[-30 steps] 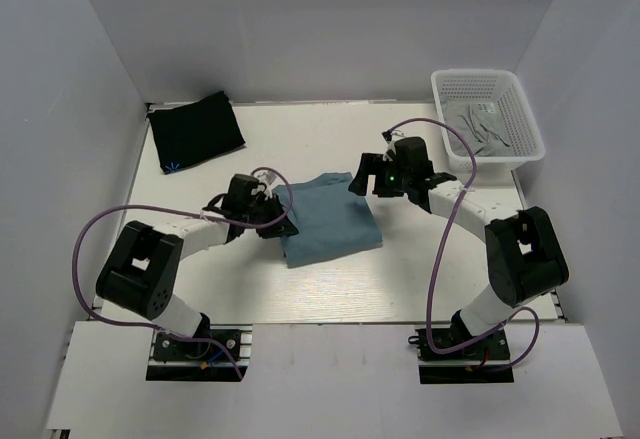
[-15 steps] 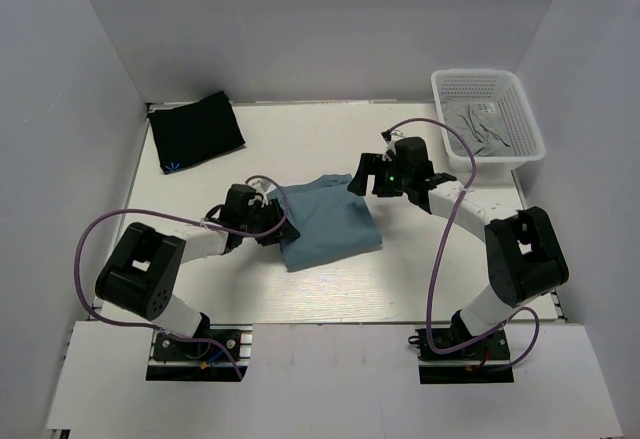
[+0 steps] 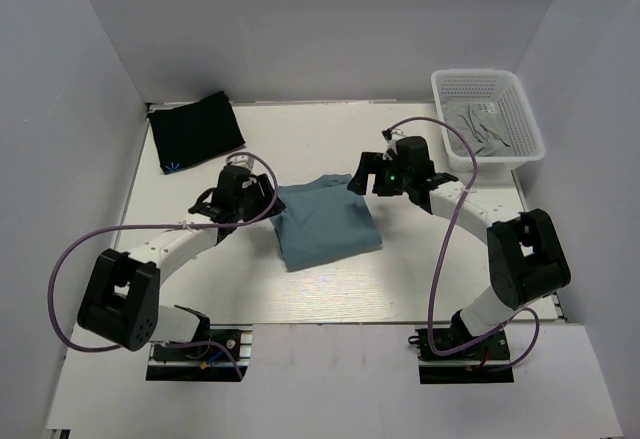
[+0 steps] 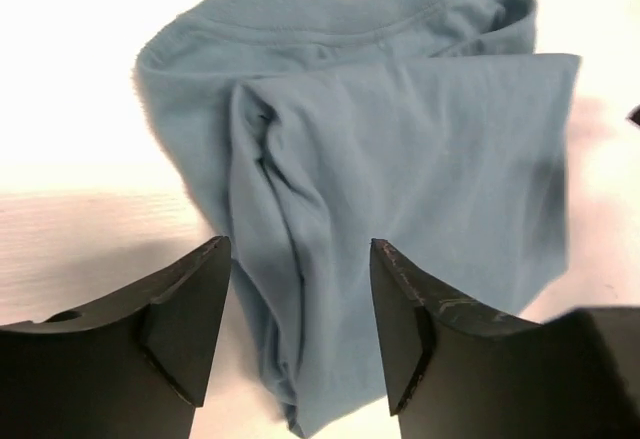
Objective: Fold and stack the t-shirts
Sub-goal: Smooth out wrinkles on the folded tshirt, then put the neatly folded tshirt into the corner of the board with the left arm
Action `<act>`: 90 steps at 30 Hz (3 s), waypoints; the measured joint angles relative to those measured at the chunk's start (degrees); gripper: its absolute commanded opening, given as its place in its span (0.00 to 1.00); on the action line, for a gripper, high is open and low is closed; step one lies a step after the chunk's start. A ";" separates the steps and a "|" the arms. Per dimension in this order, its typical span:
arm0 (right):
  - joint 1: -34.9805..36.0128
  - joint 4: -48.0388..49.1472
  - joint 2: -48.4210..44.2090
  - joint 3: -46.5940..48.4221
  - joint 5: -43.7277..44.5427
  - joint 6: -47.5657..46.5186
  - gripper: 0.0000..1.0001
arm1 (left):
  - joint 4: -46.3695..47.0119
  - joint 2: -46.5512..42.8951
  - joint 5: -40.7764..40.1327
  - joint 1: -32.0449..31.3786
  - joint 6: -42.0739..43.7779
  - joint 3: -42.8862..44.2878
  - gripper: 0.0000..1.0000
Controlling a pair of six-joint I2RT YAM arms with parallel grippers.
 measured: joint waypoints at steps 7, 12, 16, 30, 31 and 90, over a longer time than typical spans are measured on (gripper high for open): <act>0.00 -0.02 -0.07 0.00 -0.04 -0.02 0.90 | -0.63 8.07 -0.11 0.26 1.44 3.34 0.49; 0.00 0.00 -0.07 0.00 0.00 0.00 0.90 | 0.09 13.92 1.68 0.26 1.84 4.15 0.00; 0.00 0.00 -0.07 0.00 0.02 -0.02 0.90 | 0.94 13.42 0.28 -0.22 1.53 4.20 0.00; 0.00 1.53 1.92 -0.94 -0.72 0.02 0.90 | 9.16 7.06 -6.67 -0.39 -4.74 -6.05 0.00; 0.00 1.53 2.38 -0.94 -0.70 0.02 0.90 | 8.70 7.82 -7.43 -0.39 -5.62 -6.05 0.00; -0.02 1.88 -16.41 -12.37 8.33 1.31 0.90 | -13.07 27.15 -24.85 -5.53 19.52 32.98 0.00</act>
